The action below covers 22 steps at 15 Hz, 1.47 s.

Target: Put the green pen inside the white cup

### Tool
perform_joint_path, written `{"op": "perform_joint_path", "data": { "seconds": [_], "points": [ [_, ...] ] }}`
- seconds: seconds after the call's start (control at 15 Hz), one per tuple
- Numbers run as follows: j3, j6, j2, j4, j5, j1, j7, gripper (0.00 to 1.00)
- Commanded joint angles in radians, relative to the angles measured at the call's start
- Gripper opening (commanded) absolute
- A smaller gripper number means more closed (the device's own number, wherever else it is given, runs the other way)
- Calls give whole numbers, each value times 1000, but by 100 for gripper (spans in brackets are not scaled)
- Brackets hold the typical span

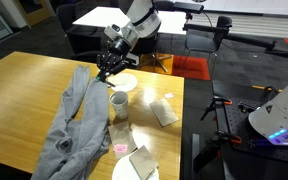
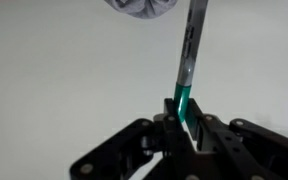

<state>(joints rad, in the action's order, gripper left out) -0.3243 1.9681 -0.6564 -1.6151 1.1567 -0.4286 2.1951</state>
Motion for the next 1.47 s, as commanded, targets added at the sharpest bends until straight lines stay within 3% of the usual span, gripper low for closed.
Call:
{"op": "perform_joint_path", "data": {
  "seconds": [0.0,0.33,0.73,1.4],
  "points": [
    [131,-84,15,18,73,85,42,4],
    [223,-190,3,33,131,128,72,4],
    [281,-309,16,-2,175,130,116,4],
    [322,-392,-56,23,180,149,226,4]
  ]
}}
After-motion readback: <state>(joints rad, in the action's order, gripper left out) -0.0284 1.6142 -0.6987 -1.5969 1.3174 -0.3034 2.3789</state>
